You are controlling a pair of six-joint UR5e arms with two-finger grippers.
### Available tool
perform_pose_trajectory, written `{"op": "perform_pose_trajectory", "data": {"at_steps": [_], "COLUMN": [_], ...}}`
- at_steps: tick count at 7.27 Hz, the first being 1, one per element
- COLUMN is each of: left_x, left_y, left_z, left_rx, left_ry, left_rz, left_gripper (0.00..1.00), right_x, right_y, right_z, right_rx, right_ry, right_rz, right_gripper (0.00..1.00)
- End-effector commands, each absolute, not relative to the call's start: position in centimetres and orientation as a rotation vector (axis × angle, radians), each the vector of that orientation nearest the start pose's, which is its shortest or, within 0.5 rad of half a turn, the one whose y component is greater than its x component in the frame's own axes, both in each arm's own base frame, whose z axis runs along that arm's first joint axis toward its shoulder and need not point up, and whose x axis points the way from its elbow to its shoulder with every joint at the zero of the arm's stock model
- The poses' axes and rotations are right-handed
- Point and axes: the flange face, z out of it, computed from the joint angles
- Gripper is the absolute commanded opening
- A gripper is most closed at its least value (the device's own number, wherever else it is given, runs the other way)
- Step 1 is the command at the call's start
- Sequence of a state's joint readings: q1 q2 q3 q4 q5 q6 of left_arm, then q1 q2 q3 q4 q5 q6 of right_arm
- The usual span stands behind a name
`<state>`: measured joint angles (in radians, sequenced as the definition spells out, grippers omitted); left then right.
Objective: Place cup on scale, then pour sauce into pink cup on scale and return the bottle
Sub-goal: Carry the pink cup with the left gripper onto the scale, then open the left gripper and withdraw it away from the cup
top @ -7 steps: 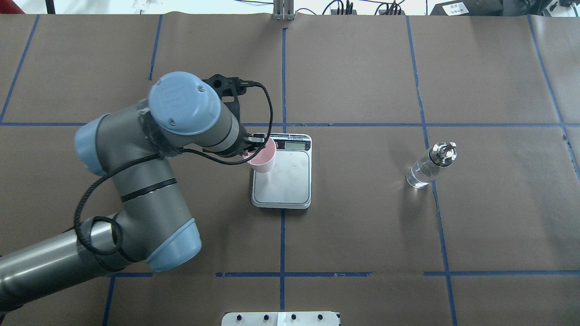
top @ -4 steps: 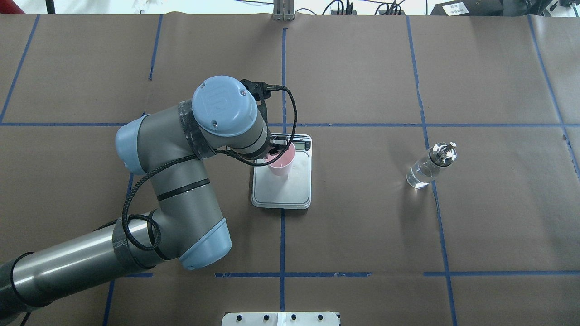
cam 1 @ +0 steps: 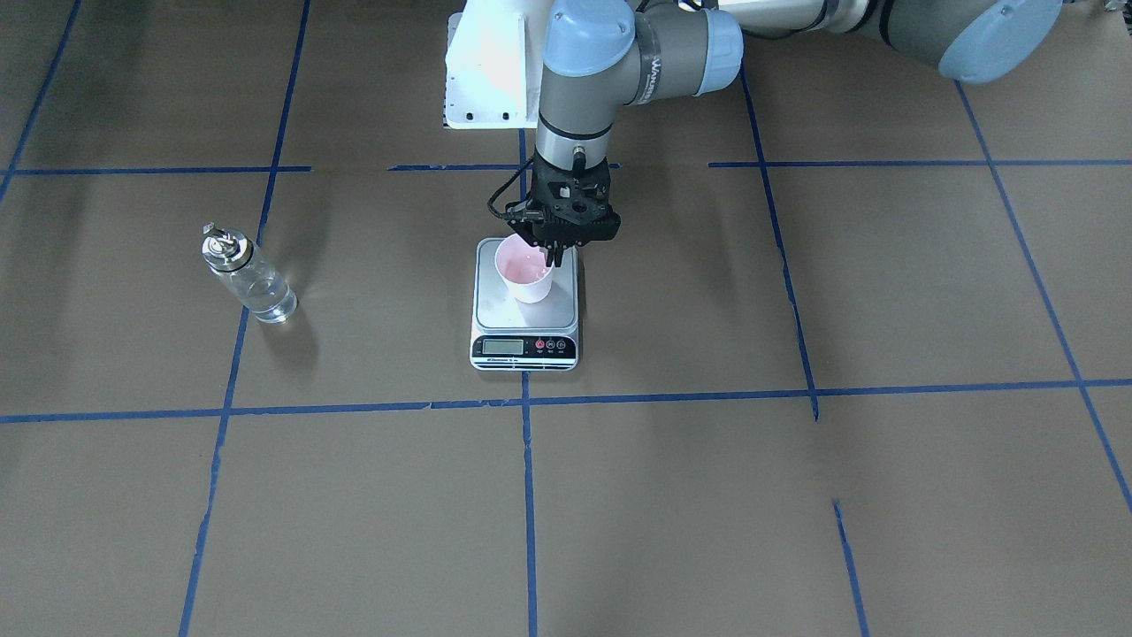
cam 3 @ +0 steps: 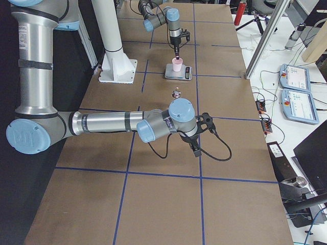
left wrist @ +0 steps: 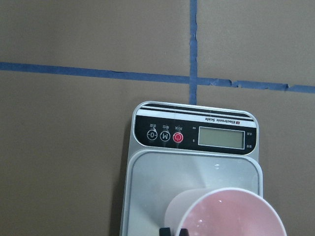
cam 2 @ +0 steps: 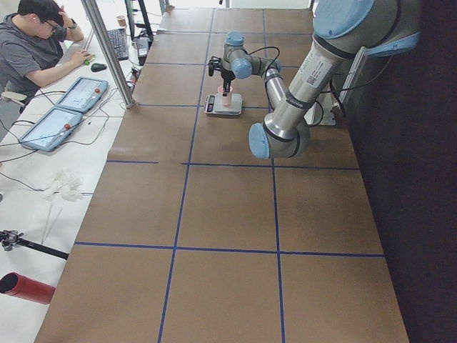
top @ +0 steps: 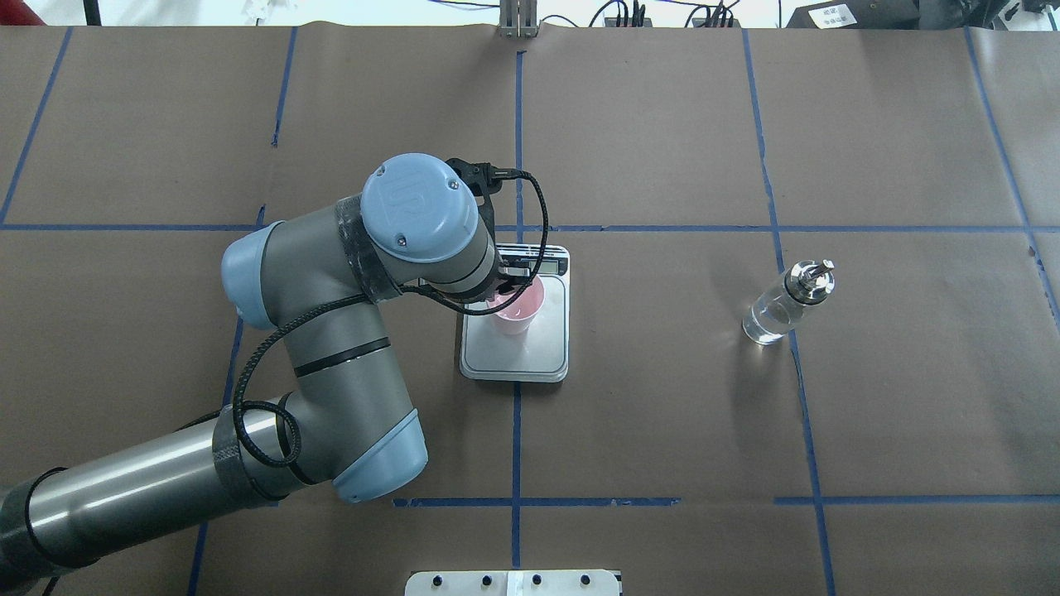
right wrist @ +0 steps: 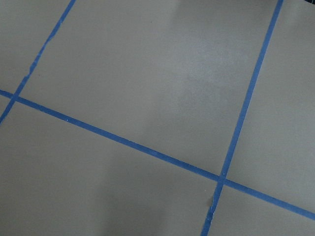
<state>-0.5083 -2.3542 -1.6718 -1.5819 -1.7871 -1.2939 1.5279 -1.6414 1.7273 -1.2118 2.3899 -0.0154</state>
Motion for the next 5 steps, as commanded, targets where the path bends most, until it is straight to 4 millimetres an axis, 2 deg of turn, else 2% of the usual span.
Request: {"op": "perform_pose_trajectory", "data": {"at_steps": [1, 2, 3, 4, 5], "left_x": [54.6, 54.1, 52.3, 47.7, 40.7], "left_y": [-43.2, -43.0, -43.2, -43.0, -42.9], "left_z": [14.5, 14.3, 13.9, 15.9, 18.1], "left_rx": [0.157, 0.167, 0.207, 0.267, 0.360], "left_ry": [0.903, 0.908, 0.911, 0.889, 0.850], "left_rz": [-0.115, -0.109, -0.052, 0.021, 0.113], "left_gripper": [0.64, 1.00, 1.00, 1.00, 1.00], "right_x": [4.0, 4.0, 4.0, 3.9, 3.7], "right_y": [-48.2, -48.2, -48.3, -48.2, -48.1], "right_z": [57.1, 57.1, 57.0, 56.6, 56.0], "right_rx": [0.409, 0.409, 0.407, 0.406, 0.390], "right_ry": [-0.812, -0.812, -0.815, -0.825, -0.872], "right_rz": [-0.236, -0.236, -0.227, -0.218, -0.187], "right_gripper": [1.00, 1.00, 1.00, 1.00, 1.00]}}
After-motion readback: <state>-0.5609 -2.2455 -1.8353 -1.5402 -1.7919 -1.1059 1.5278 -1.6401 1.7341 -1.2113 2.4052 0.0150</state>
